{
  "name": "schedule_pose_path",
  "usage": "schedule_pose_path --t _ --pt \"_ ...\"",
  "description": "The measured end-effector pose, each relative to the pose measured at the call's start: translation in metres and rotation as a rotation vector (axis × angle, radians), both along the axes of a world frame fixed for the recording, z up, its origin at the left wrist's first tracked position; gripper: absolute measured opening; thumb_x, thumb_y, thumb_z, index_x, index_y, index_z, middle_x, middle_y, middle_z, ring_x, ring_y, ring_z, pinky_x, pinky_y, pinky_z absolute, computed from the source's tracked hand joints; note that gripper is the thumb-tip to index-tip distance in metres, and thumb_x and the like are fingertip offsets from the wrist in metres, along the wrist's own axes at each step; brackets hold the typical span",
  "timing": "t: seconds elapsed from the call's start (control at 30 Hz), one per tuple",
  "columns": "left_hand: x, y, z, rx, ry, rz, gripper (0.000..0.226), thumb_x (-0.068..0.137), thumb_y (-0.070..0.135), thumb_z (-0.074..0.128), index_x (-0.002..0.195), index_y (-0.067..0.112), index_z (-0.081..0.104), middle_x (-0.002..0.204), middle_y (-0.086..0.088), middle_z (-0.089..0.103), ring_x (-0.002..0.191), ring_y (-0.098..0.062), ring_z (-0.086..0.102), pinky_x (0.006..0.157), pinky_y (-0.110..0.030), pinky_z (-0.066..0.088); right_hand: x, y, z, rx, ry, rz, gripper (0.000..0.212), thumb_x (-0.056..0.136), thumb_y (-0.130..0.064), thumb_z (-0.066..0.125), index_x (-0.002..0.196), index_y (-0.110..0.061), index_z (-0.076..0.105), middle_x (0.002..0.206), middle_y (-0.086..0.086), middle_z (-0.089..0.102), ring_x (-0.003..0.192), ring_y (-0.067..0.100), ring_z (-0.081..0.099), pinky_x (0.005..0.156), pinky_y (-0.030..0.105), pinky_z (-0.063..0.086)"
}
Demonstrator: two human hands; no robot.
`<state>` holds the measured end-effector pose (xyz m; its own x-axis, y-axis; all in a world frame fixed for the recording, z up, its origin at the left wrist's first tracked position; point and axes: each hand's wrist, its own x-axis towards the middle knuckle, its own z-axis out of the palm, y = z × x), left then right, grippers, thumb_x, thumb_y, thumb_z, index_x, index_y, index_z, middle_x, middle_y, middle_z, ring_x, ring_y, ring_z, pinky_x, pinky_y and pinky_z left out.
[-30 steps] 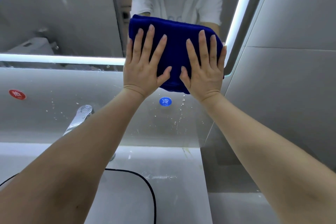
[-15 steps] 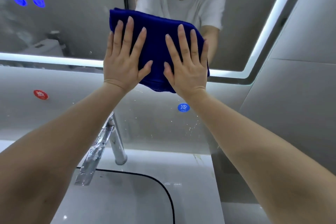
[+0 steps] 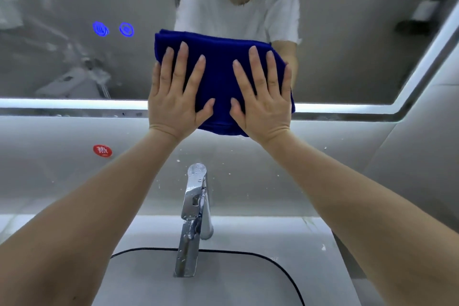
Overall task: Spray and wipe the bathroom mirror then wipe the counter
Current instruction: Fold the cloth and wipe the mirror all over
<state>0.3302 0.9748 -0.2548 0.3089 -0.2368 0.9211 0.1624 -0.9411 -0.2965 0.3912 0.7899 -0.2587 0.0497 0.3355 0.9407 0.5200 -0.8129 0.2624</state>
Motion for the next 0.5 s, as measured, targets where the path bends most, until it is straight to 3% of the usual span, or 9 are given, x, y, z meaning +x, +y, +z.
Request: schedule_pose_path --t 0.17,0.5 --pt "-0.002 -0.002 -0.001 -0.015 0.000 -0.013 0.067 0.095 0.049 0.038 0.148 0.011 0.024 0.145 -0.027 0.036 0.136 -0.040 0.020 0.119 -0.039 0.001 -0.003 -0.005 0.003 -0.036 0.035 -0.008 0.052 0.096 -0.039 0.039 0.144 -0.018 0.032 0.144 0.015 0.046 0.137 0.033 0.028 0.117 0.048 0.011" --pt "0.005 -0.013 -0.005 -0.016 -0.031 -0.005 0.066 0.096 0.047 0.036 0.146 0.005 0.026 0.143 -0.033 0.035 0.134 -0.045 0.021 0.118 -0.043 0.003 0.011 -0.021 0.004 -0.125 -0.108 0.000 0.052 0.095 -0.042 0.042 0.140 -0.017 0.043 0.141 0.011 0.052 0.134 0.031 0.040 0.112 0.048 0.028"
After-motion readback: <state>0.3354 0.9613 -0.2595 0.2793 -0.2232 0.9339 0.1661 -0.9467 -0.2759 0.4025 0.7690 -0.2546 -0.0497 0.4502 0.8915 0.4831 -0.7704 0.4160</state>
